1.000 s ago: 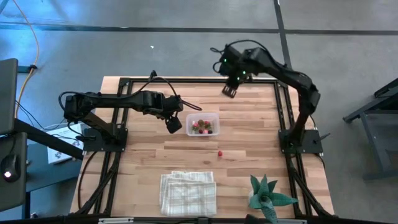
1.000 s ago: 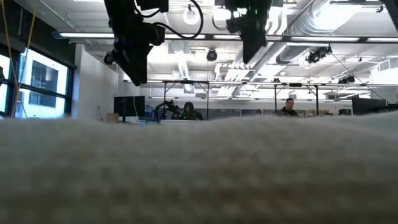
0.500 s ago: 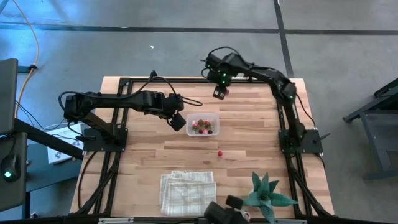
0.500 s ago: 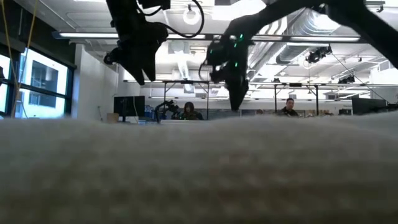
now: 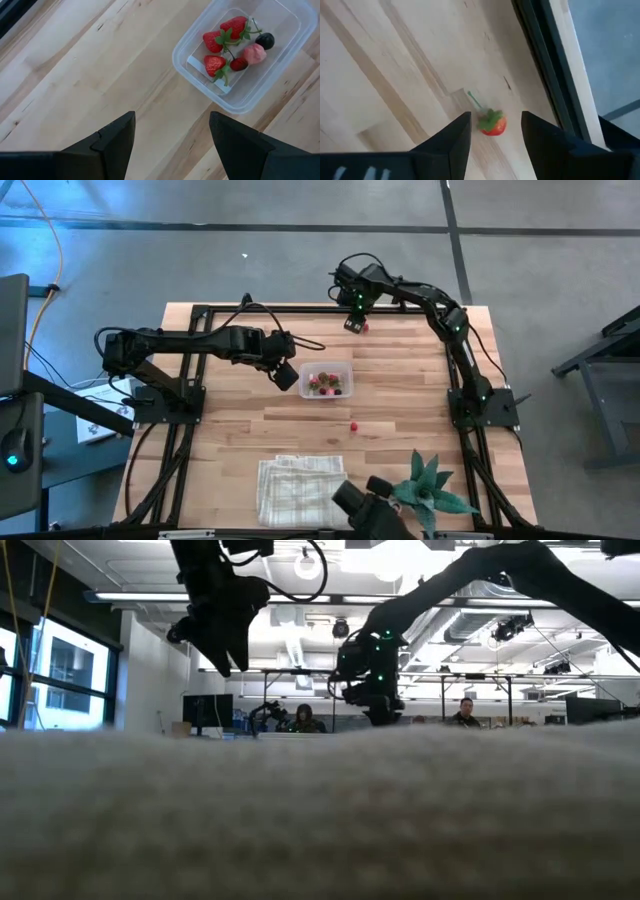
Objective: Pick and placing Produce into tupperware
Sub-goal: Put the red peach into the transparent bin
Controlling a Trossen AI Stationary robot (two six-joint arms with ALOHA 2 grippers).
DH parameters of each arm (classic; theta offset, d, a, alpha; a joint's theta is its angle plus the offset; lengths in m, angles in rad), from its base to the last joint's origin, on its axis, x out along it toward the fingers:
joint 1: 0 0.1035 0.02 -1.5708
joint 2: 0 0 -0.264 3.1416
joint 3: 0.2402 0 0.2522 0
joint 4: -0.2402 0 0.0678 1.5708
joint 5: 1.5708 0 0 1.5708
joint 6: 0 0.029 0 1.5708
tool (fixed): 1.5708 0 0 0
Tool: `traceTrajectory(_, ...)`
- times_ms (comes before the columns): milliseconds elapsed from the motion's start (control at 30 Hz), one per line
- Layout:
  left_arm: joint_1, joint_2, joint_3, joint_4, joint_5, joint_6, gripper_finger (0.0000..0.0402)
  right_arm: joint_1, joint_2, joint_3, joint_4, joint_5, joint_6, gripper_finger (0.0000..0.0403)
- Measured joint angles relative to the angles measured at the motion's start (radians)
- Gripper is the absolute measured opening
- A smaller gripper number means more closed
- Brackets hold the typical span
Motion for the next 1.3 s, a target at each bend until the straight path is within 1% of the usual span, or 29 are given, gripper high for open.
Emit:
traceTrajectory(333,0.000,0.000,0.000,0.001,0.000,-0.003,0.0244,0.005,0.011,0.000,0.003,-0.018,-0.024,0.0166)
traceTrajectory(633,0.000,0.000,0.000,0.003,-0.001,-0.010,0.0244,0.001,0.072,0.000,-0.002,-0.010,-0.019,0.0165)
traceTrajectory(867,0.000,0.000,0.000,0.003,-0.001,-0.009,0.0244,-0.008,0.079,0.000,0.020,-0.005,-0.026,0.0165)
traceTrajectory(1300,0.000,0.000,0.000,0.003,-0.002,-0.008,0.0244,-0.031,0.115,0.002,0.039,-0.060,-0.002,0.0165)
